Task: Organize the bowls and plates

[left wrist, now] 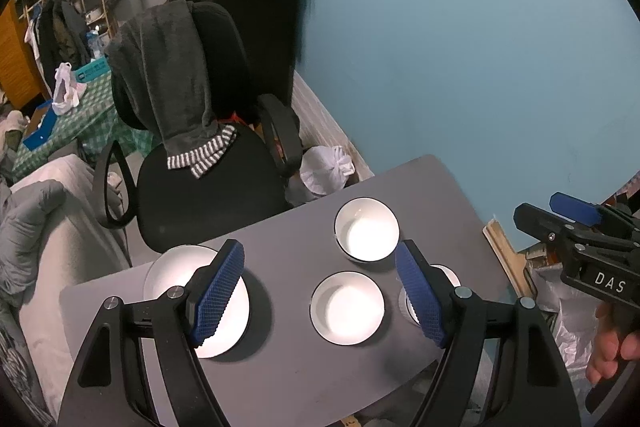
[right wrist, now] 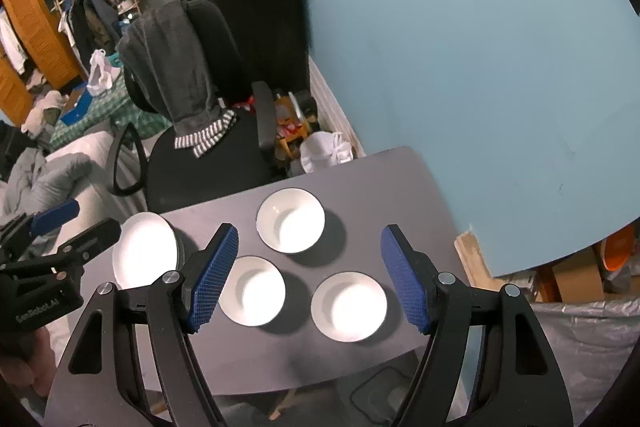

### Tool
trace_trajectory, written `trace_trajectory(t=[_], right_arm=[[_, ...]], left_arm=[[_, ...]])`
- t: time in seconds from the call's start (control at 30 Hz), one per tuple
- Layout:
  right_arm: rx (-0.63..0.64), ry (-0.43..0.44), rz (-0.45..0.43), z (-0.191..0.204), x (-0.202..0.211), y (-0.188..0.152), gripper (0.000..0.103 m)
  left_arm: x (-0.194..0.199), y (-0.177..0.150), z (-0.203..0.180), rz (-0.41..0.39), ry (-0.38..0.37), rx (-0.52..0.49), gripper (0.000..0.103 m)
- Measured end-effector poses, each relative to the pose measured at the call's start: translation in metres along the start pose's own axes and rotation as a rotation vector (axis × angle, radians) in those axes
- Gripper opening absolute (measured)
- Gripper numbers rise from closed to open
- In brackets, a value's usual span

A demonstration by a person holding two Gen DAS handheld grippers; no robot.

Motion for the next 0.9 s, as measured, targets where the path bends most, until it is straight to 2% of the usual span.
trace_trajectory(t=[0.2,0.5,0.9], right_arm=[[-0.017,0.026,0.032,-0.007,-0.014,-0.005,0.073],[-0.031,0.103,0.085,-0.014,-0.042,-0.019,0.073],[-0.024,0.14,0.166,-0.013,-0.088,-0.037,0.073]], left_arm=[[-0.016,-0.008,-0.004,0.049,-0.028,-0.007,0.08],[-0.045,-0.026,-0.005,0.121,-0.018,-0.018,0.08],[-0.082,-0.046,-0.005,0.183,0.044,-0.066,0.08]])
Point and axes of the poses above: each gripper's, at about its wrist camera, not at the fingertips, and x roughly against the way its jaws point, z to its left, y to its top, the point moved 4 cm from there along -x, roughly the way its jaws point, and after that the axes turned 6 degrees about y, right-handed, at the moved point
